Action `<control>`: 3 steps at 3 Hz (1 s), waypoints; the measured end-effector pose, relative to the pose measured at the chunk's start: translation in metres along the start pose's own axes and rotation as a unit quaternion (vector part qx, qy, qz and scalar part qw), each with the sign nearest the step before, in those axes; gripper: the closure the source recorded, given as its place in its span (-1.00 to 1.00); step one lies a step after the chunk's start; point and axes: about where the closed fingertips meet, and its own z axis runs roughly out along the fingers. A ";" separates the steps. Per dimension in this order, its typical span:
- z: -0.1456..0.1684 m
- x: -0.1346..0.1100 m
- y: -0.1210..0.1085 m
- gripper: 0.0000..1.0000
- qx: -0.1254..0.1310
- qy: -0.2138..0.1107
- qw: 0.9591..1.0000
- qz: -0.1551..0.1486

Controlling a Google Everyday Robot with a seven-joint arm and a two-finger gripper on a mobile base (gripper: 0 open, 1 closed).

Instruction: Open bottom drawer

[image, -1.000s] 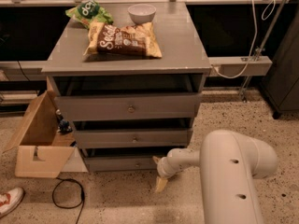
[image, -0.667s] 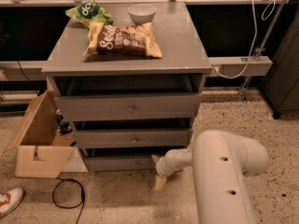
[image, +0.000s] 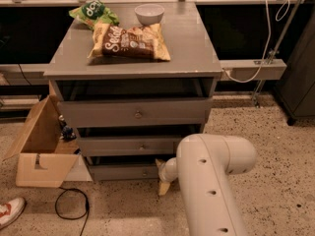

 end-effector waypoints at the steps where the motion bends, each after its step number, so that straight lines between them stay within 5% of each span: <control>1: 0.012 -0.001 -0.010 -1.00 0.011 0.014 1.000 0.002; 3: 0.041 0.008 -0.023 -0.93 0.026 0.027 0.998 0.057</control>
Offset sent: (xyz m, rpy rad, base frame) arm 0.0405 0.0094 -0.0280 -0.0400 -0.0434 -0.1979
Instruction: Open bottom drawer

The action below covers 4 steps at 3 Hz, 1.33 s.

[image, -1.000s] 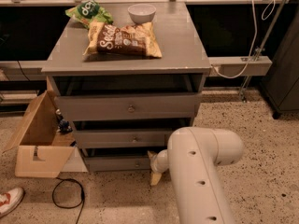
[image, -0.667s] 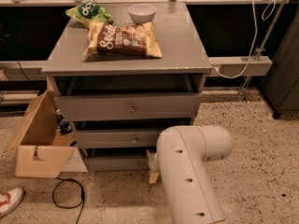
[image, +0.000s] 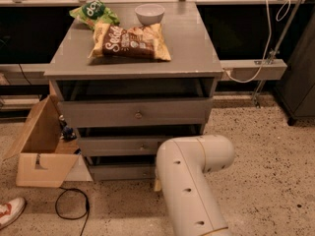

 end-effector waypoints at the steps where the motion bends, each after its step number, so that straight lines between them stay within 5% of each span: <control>1: 0.008 -0.004 0.001 -0.50 -0.013 -0.013 1.000 0.010; 2: 0.001 -0.005 0.001 0.11 -0.017 -0.016 1.000 0.006; 4: -0.012 -0.008 0.004 0.99 -0.027 -0.022 0.999 0.000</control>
Offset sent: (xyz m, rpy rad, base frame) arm -0.0137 0.0064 0.0126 0.0918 0.0750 0.0739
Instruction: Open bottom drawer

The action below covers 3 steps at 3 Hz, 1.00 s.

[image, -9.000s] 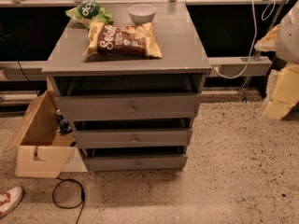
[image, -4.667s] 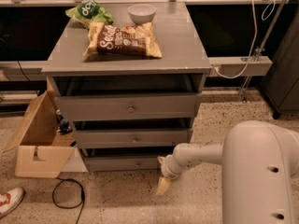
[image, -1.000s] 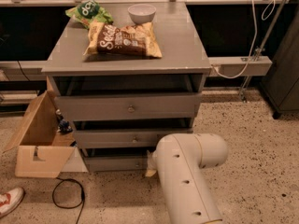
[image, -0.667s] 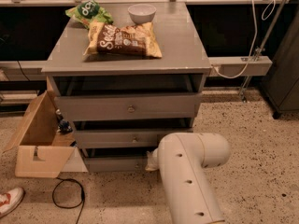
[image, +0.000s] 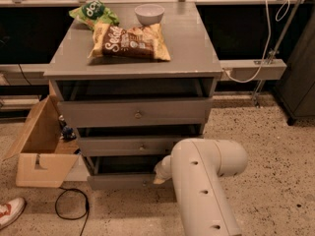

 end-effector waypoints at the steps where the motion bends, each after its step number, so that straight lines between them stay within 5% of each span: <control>1: -0.014 0.015 -0.003 -1.00 -0.005 -0.026 1.000 0.009; 3: -0.015 0.013 0.003 -1.00 -0.025 -0.028 0.999 0.004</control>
Offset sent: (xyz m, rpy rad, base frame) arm 0.0040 -0.0085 0.0039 0.0227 0.0003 -0.0016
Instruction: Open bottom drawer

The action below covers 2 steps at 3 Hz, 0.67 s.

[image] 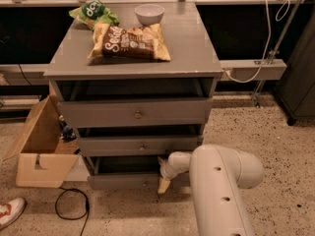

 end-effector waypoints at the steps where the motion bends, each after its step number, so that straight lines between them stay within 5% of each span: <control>1: -0.005 -0.003 0.024 -1.00 -0.058 0.018 0.998 -0.002; 2: -0.014 0.001 0.050 -1.00 -0.105 0.041 0.994 0.017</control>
Offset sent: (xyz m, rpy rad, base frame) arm -0.0858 -0.0166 0.0056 -0.1454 0.3342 0.0132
